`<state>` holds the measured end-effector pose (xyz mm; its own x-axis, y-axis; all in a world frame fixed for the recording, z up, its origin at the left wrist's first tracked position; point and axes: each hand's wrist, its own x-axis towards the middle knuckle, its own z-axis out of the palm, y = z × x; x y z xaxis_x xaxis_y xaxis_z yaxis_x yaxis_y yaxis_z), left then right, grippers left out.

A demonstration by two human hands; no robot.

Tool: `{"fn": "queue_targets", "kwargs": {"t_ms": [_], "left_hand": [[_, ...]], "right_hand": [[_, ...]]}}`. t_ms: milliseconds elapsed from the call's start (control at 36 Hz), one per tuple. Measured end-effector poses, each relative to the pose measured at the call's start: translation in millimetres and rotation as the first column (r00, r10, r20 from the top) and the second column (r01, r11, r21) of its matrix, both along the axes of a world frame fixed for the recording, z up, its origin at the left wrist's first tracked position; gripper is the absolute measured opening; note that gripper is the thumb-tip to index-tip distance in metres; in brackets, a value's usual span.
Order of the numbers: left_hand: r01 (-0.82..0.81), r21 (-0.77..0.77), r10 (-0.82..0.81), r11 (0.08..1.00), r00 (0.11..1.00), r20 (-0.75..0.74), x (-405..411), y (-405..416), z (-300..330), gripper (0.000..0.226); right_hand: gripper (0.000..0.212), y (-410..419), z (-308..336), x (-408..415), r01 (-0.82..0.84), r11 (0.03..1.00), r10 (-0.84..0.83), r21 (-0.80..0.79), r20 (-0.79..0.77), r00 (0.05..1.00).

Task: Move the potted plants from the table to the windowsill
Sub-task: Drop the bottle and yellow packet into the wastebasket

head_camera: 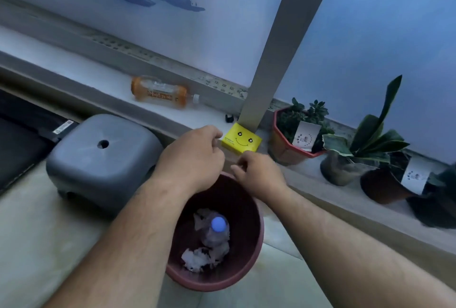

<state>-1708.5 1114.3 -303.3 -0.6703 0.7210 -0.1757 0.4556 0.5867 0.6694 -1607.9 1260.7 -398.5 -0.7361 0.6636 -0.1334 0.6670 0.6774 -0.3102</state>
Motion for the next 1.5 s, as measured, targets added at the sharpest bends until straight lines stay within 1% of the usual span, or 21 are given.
{"fn": "queue_targets", "kwargs": {"t_ms": [56,139,222,333,444,528,583,667,750,861,944,1028,1139,1194,1250,1306,1389,1417,1444,1472,1500], "left_hand": [[0.003,-0.004,-0.003,1.000,1.000,-0.021,1,-3,-3,0.043],[0.015,-0.040,-0.017,0.999,0.998,-0.062,4,-11,-7,0.039],[-0.019,-0.062,0.014,0.998,0.997,-0.081,6,-17,-10,0.038],[-0.053,-0.048,0.049,0.997,0.994,-0.096,7,-19,-6,0.037],[-0.093,-0.013,0.091,0.996,0.990,-0.110,11,-21,0,0.036],[-0.109,-0.002,0.108,0.994,0.987,-0.120,13,-23,3,0.036],[-0.113,-0.006,0.111,0.994,0.985,-0.132,14,-23,4,0.035],[-0.117,-0.017,0.114,0.993,0.984,-0.134,16,-23,3,0.034],[-0.109,-0.031,0.104,0.994,0.986,-0.127,19,-20,3,0.034],[-0.090,-0.032,0.085,0.995,0.987,-0.133,20,-15,2,0.034],[-0.084,-0.035,0.079,0.996,0.988,-0.130,18,-12,0,0.034],[-0.072,-0.050,0.066,0.996,0.992,-0.111,17,-14,0,0.035],[-0.075,-0.061,0.068,0.995,0.993,-0.099,10,-18,1,0.036],[-0.091,-0.057,0.086,0.994,0.992,-0.092,5,-20,1,0.037],[-0.111,-0.050,0.107,0.993,0.991,-0.086,0,-22,0,0.037],[-0.119,-0.042,0.115,0.992,0.990,-0.086,-3,-22,0,0.037],[-0.115,-0.040,0.111,0.993,0.990,-0.091,-5,-22,-1,0.038],[-0.112,-0.040,0.108,0.993,0.989,-0.097,-5,-22,-2,0.038],[-0.108,-0.040,0.103,0.993,0.989,-0.101,-5,-22,-3,0.038],[-0.104,-0.043,0.099,0.994,0.990,-0.104,-5,-22,-4,0.037],[-0.101,-0.050,0.095,0.994,0.990,-0.103,-5,-23,-5,0.037]], "right_hand": [[0.024,23,-6,-8,0.060,0.998,-0.060,0.028,-0.018,0.998],[0.027,48,-20,-19,0.049,0.996,-0.052,0.068,0.041,0.998],[0.026,60,-35,-28,-0.074,0.984,0.053,0.160,0.135,0.989],[0.019,62,-42,-34,-0.249,0.914,0.175,0.322,0.242,0.954],[0.026,60,-44,-34,-0.353,0.862,0.246,0.363,0.309,0.919],[0.022,59,-43,-33,-0.340,0.874,0.247,0.346,0.287,0.926],[0.026,60,-42,-31,-0.328,0.885,0.246,0.330,0.267,0.932],[0.024,62,-39,-30,-0.332,0.876,0.247,0.349,0.266,0.932],[0.030,67,-36,-29,-0.332,0.869,0.252,0.366,0.249,0.935],[0.030,68,-33,-27,-0.353,0.860,0.288,0.369,0.220,0.932],[0.027,71,-26,-22,-0.365,0.851,0.318,0.378,0.182,0.931],[0.020,74,-13,-11,-0.409,0.819,0.378,0.401,0.159,0.912],[0.007,67,15,10,-0.537,0.717,0.520,0.444,0.172,0.837],[0.010,56,29,20,-0.593,0.655,0.618,0.468,0.120,0.777],[0.012,42,40,29,-0.672,0.574,0.721,0.467,0.099,0.685],[0.010,26,48,33,-0.760,0.490,0.805,0.427,0.113,0.582],[0.008,7,49,29,-0.848,0.366,0.885,0.384,0.136,0.444],[0.007,2,48,26,-0.860,0.346,0.898,0.375,0.133,0.419],[0.005,-1,46,23,-0.859,0.348,0.899,0.375,0.126,0.419],[0.003,-3,44,23,-0.842,0.381,0.887,0.381,0.107,0.450],[0.005,-3,42,24,-0.809,0.447,0.858,0.381,0.075,0.509]]}}
